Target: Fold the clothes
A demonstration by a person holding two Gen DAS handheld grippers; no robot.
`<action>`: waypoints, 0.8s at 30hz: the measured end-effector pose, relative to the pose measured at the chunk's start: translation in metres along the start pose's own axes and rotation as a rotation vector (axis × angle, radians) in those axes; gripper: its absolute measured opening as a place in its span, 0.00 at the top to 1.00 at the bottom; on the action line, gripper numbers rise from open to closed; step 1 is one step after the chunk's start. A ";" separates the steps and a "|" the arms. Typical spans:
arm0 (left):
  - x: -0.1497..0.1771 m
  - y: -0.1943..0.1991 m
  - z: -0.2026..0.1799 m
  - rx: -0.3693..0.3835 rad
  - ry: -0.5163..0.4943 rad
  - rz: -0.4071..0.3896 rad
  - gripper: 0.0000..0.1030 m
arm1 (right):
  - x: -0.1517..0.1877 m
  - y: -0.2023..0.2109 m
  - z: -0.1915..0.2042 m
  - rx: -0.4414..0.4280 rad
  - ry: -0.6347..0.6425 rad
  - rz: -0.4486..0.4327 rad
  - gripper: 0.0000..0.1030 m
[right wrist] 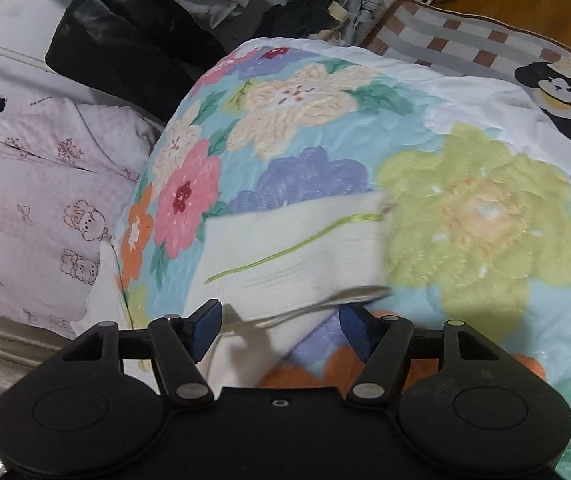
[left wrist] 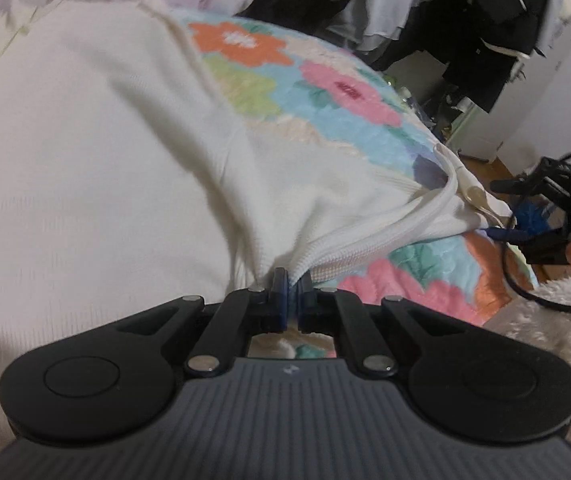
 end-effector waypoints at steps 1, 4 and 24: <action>0.000 -0.001 0.003 0.012 0.024 0.003 0.96 | -0.001 0.000 -0.001 -0.009 -0.012 -0.002 0.31; -0.001 -0.003 0.003 0.006 0.038 0.016 0.96 | -0.008 -0.002 -0.004 -0.031 -0.048 -0.028 0.30; -0.007 0.004 -0.021 0.038 -0.010 0.032 0.81 | -0.111 0.030 0.030 0.434 0.598 -0.241 0.59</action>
Point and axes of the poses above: each gripper's, at about its wrist camera, not at the fingertips, and y roughly against the way its jaws point, z to its left, x to its underside, the point moved 4 cm from there along -y, roughly the way its jaws point, and after that the axes turned 6 degrees about z, right-handed, at the moved point
